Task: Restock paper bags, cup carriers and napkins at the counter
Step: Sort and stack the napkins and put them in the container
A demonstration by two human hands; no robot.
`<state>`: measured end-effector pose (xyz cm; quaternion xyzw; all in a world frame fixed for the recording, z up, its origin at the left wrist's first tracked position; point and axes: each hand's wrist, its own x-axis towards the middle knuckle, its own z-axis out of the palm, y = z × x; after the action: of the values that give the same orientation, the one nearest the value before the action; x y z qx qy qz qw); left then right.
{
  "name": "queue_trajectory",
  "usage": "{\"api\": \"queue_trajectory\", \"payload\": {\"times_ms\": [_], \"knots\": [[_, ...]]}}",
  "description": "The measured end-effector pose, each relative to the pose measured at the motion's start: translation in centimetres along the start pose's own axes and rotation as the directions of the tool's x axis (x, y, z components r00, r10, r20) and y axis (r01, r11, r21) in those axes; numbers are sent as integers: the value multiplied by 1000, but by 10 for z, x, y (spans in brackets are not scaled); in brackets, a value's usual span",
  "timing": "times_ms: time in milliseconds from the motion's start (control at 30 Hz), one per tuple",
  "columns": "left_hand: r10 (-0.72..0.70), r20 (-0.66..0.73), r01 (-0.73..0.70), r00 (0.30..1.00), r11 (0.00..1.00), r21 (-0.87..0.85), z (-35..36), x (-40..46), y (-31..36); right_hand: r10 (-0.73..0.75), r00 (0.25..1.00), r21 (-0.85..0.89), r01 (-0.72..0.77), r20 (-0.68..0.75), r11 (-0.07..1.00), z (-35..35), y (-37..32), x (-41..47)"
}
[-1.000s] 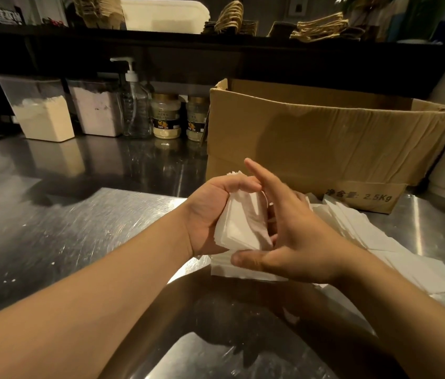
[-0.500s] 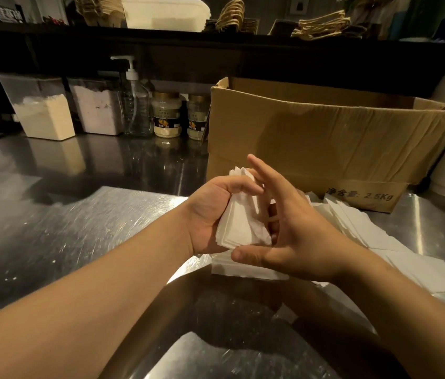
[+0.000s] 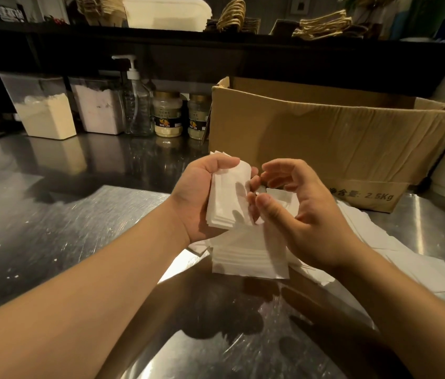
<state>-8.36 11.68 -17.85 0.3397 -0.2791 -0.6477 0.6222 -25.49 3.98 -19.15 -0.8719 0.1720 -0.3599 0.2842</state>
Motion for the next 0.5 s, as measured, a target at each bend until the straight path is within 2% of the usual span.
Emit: {"api": "queue_trajectory", "payload": {"times_ms": [133,333,500], "knots": [[52,21,-50,998,994,-96,-7,-1,8,24,999,-78,-26,-30,997,-1,2,1],[77,13,-72,997,975,-210,-11,-2,13,-13,977,-299,78,213,951,3,10,4],[88,10,-83,996,972,-220,-11,-2,14,7,955,-365,107,298,925,14,12,4]]}}
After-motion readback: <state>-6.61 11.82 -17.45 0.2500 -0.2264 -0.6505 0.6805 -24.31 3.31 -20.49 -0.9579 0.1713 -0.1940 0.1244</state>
